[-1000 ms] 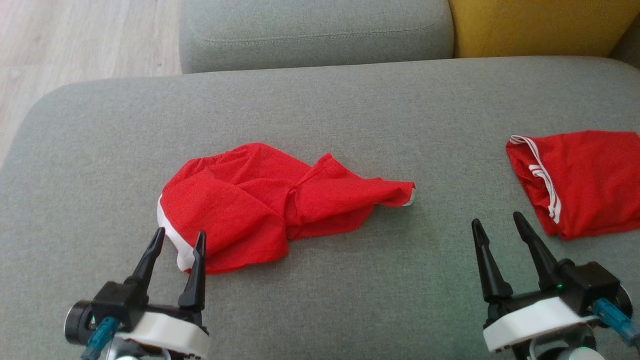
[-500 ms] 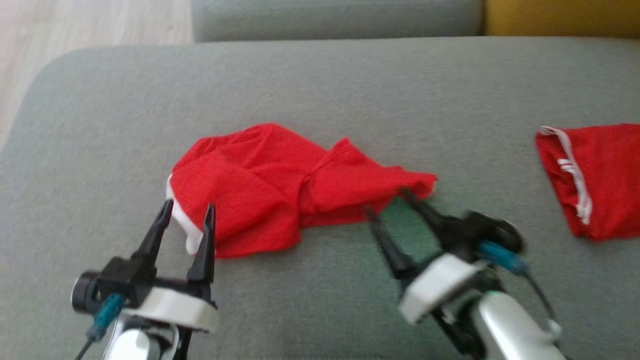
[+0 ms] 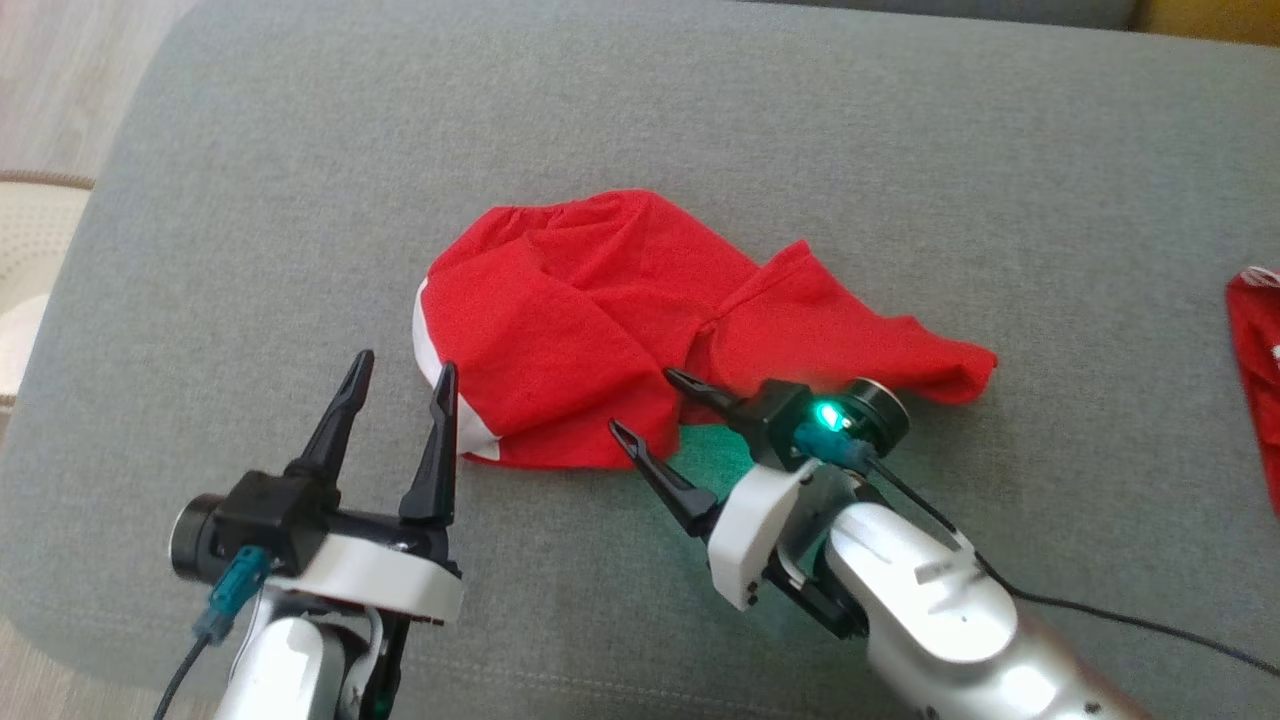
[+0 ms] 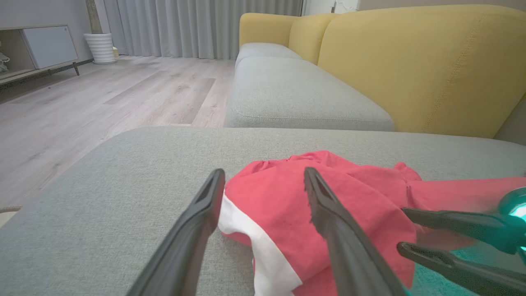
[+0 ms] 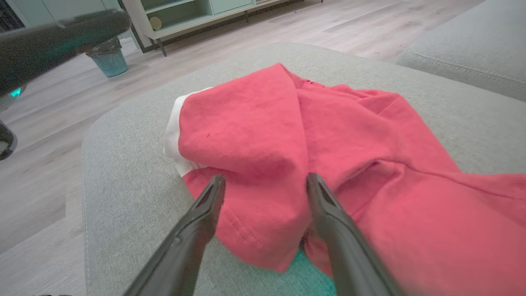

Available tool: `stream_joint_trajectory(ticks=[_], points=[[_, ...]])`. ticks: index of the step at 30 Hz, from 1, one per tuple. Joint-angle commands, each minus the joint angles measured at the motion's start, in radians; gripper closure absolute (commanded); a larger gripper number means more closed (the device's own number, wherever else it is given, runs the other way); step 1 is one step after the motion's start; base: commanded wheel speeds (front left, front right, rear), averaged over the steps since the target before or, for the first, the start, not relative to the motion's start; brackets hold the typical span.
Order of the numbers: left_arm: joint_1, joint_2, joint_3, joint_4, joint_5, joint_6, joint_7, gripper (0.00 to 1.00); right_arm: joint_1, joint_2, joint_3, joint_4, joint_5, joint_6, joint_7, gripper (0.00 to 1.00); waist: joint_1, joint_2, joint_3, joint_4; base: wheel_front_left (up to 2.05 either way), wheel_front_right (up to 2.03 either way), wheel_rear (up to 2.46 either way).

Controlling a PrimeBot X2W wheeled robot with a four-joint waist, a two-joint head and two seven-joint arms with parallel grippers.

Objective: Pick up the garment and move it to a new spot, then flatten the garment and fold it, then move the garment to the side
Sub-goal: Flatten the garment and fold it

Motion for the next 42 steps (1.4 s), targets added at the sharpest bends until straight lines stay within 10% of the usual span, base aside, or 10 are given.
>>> stream_joint_trajectory(ticks=[1, 2, 4, 17, 31, 42], points=[[-0.046, 0.001, 0.041, -0.035, 0.005, -0.004, -0.012, 0.0, -0.037, 0.031, 0.025, 0.004, 0.017, 0.007, -0.019, 0.0, 0.0, 0.0, 0.009, 0.009, 0.0, 0.0, 0.0], [-0.047, -0.001, 0.041, -0.035, 0.006, -0.004, -0.012, 0.0, -0.047, 0.033, 0.034, 0.023, 0.027, 0.007, -0.026, 0.2, 0.0, 0.0, 0.01, 0.01, 0.0, 0.0, 0.0], [-0.049, -0.003, 0.045, -0.037, 0.009, -0.006, -0.012, 0.0, -0.064, 0.036, 0.05, 0.051, 0.046, 0.007, -0.039, 1.0, 0.0, 0.0, 0.012, 0.01, 0.0, 0.0, 0.0], [-0.032, -0.01, 0.073, -0.042, 0.023, -0.014, -0.012, 0.0, -0.091, 0.034, 0.044, 0.026, 0.141, 0.007, -0.133, 1.0, 0.0, 0.0, -0.015, -0.048, 0.0, 0.0, 0.0], [-0.003, -0.005, 0.094, -0.048, 0.029, -0.022, -0.012, 0.0, 0.172, -0.126, -0.426, -0.29, 0.065, 0.007, 0.056, 1.0, 0.0, 0.0, -0.051, -0.158, 0.0, 0.0, 0.0], [-0.03, -0.013, 0.091, -0.051, 0.032, -0.037, -0.012, 0.0, 0.225, -0.165, -0.655, -0.307, 0.066, 0.007, 0.219, 1.0, 0.0, 0.0, 0.002, -0.143, 0.0, 0.0, 0.0]])
